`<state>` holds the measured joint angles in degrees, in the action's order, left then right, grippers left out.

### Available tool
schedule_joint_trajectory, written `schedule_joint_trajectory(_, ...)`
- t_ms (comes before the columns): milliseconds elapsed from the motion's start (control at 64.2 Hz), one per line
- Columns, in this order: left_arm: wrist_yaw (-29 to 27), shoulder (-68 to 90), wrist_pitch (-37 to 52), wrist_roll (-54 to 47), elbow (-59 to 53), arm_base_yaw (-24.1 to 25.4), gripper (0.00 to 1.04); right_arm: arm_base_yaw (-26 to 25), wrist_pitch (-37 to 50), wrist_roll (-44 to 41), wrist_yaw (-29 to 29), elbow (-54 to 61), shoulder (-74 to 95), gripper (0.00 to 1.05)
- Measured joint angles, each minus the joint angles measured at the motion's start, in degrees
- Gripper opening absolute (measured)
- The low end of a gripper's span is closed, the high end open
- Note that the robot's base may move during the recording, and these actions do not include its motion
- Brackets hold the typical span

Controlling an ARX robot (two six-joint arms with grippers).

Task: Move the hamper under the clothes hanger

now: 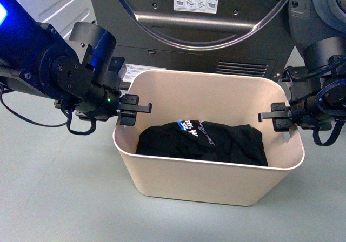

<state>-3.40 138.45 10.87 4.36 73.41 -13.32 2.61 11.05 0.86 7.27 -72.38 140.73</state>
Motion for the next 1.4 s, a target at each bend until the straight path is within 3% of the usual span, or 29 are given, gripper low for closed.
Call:
schedule_joint_trajectory(296,-1.57,0.00,0.02,0.42,0.04,-0.59,0.04,0.39,-0.24,0.48,-0.70,0.02,0.33,0.01)
schedule_joint_trajectory(872,-4.00,-9.01,-1.99,0.76,-1.64,-0.57,0.04,0.55,-0.07,1.53,-2.75,5.68,-10.84,0.02)
schedule_joint_trajectory(1401,-4.09,-9.14,-2.01,0.76,-2.19,-0.52,0.04,0.83,0.04,1.53,-2.82,6.47,-11.02,0.02)
